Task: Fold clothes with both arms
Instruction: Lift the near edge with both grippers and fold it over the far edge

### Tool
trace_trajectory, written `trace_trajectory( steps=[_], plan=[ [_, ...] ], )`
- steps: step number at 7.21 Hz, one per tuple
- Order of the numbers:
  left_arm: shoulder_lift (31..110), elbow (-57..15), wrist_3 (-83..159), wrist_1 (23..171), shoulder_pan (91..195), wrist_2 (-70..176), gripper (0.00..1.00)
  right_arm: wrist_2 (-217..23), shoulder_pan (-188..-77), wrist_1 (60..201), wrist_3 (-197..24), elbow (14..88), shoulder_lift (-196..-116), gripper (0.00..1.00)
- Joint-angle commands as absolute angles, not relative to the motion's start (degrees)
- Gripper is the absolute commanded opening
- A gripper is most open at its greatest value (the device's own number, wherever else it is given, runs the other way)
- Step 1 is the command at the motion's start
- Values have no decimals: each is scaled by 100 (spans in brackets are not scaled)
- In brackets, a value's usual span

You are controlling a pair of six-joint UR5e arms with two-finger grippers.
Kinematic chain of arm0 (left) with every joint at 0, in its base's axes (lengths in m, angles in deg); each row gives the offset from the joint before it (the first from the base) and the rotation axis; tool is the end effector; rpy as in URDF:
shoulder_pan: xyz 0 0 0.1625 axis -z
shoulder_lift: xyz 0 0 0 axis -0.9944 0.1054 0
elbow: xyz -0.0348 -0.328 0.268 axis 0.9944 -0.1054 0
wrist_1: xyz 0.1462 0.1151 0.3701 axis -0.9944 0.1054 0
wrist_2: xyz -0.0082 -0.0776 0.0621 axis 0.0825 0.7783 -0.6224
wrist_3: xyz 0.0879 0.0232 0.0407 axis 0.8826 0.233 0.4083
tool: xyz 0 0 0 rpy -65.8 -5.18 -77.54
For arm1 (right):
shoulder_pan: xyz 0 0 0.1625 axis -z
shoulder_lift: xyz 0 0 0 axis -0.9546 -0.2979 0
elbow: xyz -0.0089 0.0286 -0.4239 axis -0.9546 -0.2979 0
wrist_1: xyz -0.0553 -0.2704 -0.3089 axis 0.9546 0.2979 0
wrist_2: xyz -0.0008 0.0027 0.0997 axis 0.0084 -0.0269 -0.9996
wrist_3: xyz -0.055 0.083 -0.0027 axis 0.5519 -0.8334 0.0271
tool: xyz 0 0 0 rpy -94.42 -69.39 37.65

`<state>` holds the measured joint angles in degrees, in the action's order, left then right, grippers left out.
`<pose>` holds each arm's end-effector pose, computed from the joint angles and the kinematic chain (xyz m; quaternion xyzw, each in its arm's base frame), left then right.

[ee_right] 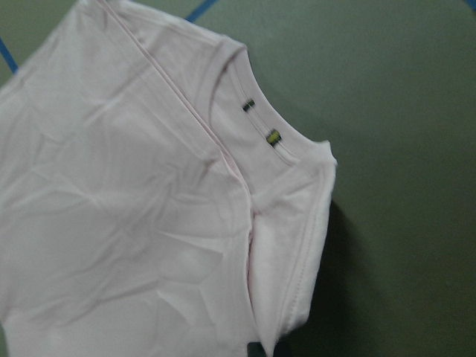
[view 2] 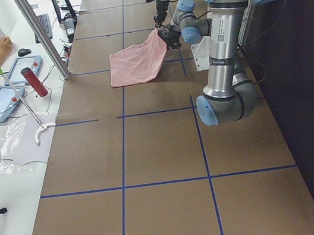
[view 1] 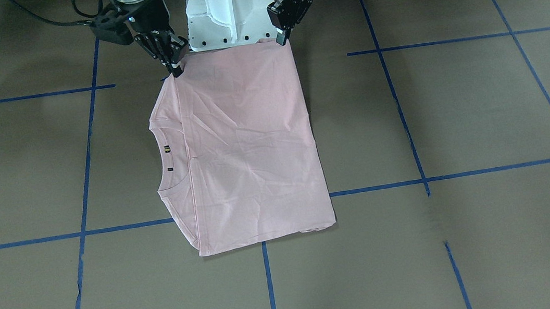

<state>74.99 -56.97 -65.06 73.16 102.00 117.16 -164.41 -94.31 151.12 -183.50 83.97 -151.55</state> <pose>0.4271 -0.2872 0.1612 -0.0129 0.5275 -0.3486 0.7746 -0.4240 -0.3105 0.1888 -0.0122 -0.4454 0.3423 0.8272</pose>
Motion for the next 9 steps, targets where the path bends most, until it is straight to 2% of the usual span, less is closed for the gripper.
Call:
trace_trajectory(
  steps=[1, 3, 4, 7, 8, 9],
  plan=[
    [8261, -4575, -5492, 7391, 11405, 12134, 0, -16461, -10295, 15237, -17757, 7452, -14304, 0],
    [8352, -3649, -4849, 8048, 11663, 12118, 0, -16523, -10579, 14671, -17633, 5952, -13556, 0],
    [8369, -3384, -4743, 8234, 11708, 12101, 0, -16610, -10667, 14083, -17633, 5544, -13553, 0],
    [8535, -2454, -4340, 9015, 11839, 12057, 0, -16716, -10834, 13772, -17354, 4814, -13466, 0],
    [8789, -1710, -3876, 9427, 11936, 11909, 29, -16743, -10922, 12847, -17256, 3844, -13344, 0],
    [9305, -467, -3524, 10023, 12154, 11794, 52, -16795, -11106, 11863, -16933, 2303, -12725, 93]
  ],
)
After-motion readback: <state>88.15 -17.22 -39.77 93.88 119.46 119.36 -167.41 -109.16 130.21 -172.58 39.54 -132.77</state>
